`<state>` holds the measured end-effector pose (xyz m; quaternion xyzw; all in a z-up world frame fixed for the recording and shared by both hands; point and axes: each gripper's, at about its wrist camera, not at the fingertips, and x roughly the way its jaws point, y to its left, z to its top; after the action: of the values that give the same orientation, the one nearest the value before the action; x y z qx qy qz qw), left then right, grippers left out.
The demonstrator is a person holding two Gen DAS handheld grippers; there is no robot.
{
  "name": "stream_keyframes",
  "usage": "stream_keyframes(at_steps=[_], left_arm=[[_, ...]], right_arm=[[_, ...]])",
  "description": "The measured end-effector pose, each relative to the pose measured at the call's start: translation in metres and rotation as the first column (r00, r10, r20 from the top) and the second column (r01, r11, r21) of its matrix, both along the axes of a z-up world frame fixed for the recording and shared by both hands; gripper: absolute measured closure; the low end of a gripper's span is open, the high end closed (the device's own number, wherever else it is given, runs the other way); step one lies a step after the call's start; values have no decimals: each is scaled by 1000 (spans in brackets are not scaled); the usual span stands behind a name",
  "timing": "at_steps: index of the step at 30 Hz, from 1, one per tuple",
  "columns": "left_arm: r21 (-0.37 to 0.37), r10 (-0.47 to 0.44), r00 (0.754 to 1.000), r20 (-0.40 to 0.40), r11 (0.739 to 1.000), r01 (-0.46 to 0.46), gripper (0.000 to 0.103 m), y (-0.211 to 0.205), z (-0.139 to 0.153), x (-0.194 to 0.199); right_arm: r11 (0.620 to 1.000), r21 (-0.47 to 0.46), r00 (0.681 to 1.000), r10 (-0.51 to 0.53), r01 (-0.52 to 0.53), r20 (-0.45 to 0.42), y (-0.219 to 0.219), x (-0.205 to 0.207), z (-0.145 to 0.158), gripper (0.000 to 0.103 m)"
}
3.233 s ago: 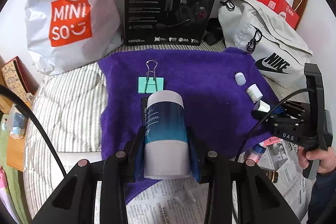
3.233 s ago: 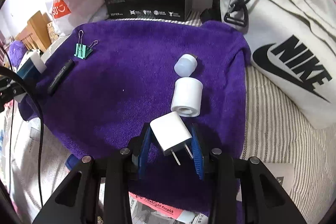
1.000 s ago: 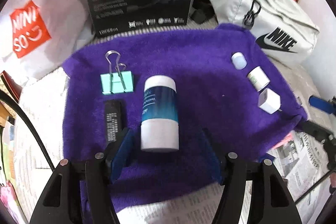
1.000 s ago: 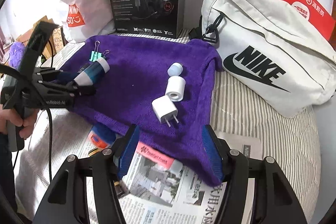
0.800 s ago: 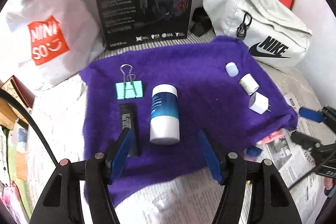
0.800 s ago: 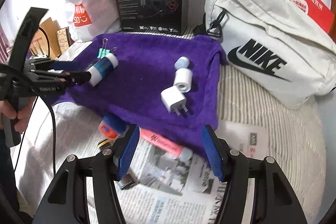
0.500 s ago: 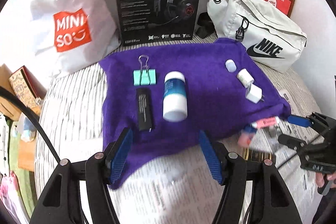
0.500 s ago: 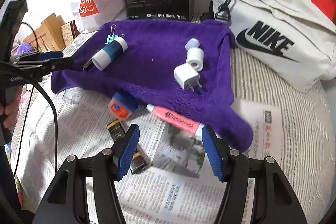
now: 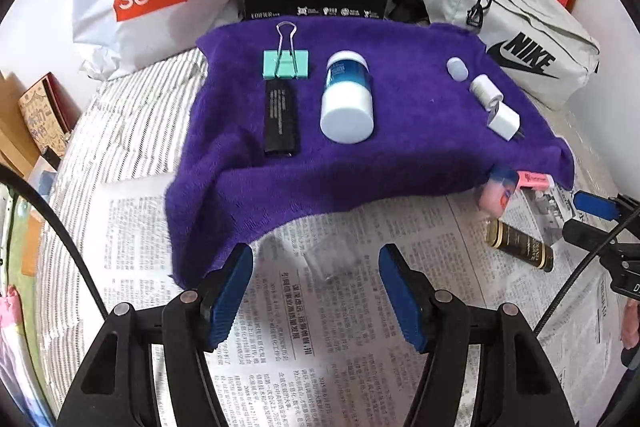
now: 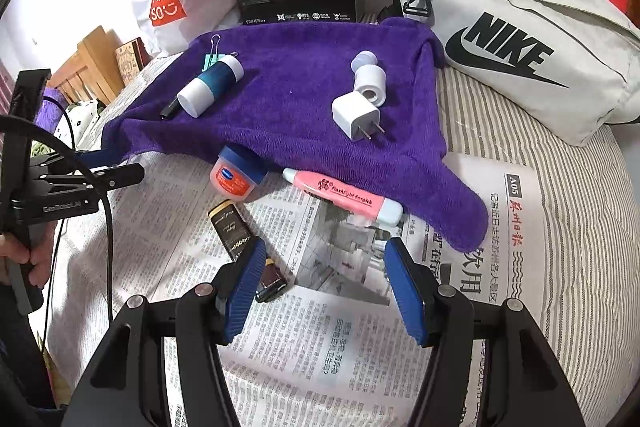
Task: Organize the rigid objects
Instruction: 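Move the left tool to the clear plastic cup while the right tool approaches the black-and-gold tube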
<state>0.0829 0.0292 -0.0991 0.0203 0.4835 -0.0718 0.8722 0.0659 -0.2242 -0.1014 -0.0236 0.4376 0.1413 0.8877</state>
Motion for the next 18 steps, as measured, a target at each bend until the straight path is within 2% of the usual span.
stream_keyframes(at_steps=[4, 5, 6, 7, 11, 18], left_arm=[[-10, -1, 1000, -11, 1000, 1, 57, -2, -7, 3], [-3, -3, 1000, -10, 1000, 3, 58, -2, -8, 3], [10, -8, 1000, 0, 1000, 8, 63, -4, -8, 2], [10, -19, 1000, 6, 1000, 19, 74, -4, -8, 1], [-26, -47, 999, 24, 999, 47, 73, 0, -4, -6], [33, -67, 998, 16, 997, 67, 73, -8, -9, -7]], right_arm=[[1000, 3, 1000, 1, -1, -11, 1, 0, -4, 42], [1000, 1, 1000, 2, -2, -15, 1, 0, -6, 42], [1000, 1, 1000, 3, -3, -19, 2, 0, -7, 42], [1000, 0, 1000, 4, -4, -23, 2, 0, -8, 42], [1000, -1, 999, 3, -3, -33, 1, 0, -14, 42], [1000, 2, 999, 0, 0, -45, 2, 3, -18, 42]])
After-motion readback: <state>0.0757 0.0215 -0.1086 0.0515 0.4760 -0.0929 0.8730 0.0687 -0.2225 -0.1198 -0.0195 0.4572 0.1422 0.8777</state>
